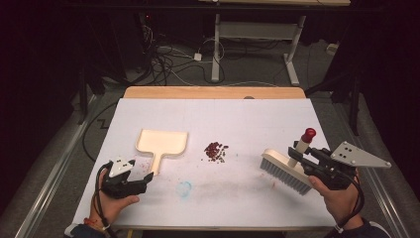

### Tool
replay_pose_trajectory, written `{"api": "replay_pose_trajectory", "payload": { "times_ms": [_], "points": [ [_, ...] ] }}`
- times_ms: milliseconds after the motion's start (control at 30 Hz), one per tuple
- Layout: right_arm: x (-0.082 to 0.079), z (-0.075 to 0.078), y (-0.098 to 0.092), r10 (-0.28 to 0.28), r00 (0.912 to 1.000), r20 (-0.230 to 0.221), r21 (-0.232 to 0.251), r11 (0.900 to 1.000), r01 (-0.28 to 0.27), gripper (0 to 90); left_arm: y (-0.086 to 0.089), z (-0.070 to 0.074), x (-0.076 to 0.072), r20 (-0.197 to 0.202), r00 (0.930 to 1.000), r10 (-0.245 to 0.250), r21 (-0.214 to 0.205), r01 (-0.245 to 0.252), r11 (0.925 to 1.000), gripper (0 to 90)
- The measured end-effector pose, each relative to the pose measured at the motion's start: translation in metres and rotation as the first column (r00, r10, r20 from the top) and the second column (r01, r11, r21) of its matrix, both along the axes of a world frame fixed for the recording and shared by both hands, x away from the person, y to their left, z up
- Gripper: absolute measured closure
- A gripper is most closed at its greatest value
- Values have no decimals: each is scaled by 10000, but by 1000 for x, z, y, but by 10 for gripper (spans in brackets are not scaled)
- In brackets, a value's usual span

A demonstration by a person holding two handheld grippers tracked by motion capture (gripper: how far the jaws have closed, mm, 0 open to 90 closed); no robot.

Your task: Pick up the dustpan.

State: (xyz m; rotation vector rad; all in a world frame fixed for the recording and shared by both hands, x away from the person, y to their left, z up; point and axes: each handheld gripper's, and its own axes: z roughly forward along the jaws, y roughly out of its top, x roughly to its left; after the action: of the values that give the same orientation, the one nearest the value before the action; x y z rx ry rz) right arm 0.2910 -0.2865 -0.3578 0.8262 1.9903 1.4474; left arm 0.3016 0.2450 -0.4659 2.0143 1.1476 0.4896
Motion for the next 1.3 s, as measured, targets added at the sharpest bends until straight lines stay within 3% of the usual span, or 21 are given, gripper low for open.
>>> {"api": "replay_pose_trajectory", "payload": {
  "times_ms": [100,200,300,333,367,400,500,533,700,833,867,1000,1133,1300],
  "points": [
    [1,-1,2,59,10000,-52,-72,10000,-59,699,-15,-11,19,-676,9977,-6,152,17,9999,200],
    [0,-2,3,122,9999,-78,-94,9999,-123,699,-24,-16,29,-981,9950,169,556,-115,9984,205],
    [0,-2,4,127,9999,-86,-125,9998,-128,699,-34,-22,41,-1192,9922,378,892,-272,9956,266],
    [0,-2,4,134,9998,-115,-97,9999,-135,699,-36,-26,47,-1341,9894,549,997,-416,9941,330],
    [0,-2,4,145,9998,-115,-94,9998,-146,699,-36,-26,47,-1341,9894,549,997,-416,9941,324],
    [0,-3,4,147,9998,-104,-103,9998,-148,699,-33,-27,52,-1482,9857,798,678,-704,9952,331],
    [0,-4,5,193,9996,-194,-117,9997,-195,699,-32,-27,55,-1458,9843,999,650,-912,9937,461],
    [1,-4,5,216,9996,-198,-151,9996,-219,699,-33,-26,58,-1426,9837,1092,820,-982,9918,503],
    [2,-5,7,256,9993,-266,-190,9995,-261,699,-36,-25,63,-1416,9842,1066,1023,-926,9904,636],
    [2,-6,7,321,9992,-250,-218,9992,-326,699,-36,-23,63,-1401,9851,1000,1063,-854,9907,639],
    [2,-6,7,321,9991,-273,-231,9992,-327,699,-35,-21,64,-1216,9866,1084,1304,-924,9872,640],
    [3,-7,7,302,9991,-286,-280,9991,-310,699,-27,-13,63,-956,9877,1240,1210,-1122,9863,641],
    [4,-7,5,253,9993,-283,-232,9994,-260,699,-18,5,52,-576,9944,890,1153,-820,9899,642],
    [5,-7,3,73,9996,-273,-167,9998,-77,700,-10,22,30,-546,9982,263,1143,-200,9932,641]
  ]
}}
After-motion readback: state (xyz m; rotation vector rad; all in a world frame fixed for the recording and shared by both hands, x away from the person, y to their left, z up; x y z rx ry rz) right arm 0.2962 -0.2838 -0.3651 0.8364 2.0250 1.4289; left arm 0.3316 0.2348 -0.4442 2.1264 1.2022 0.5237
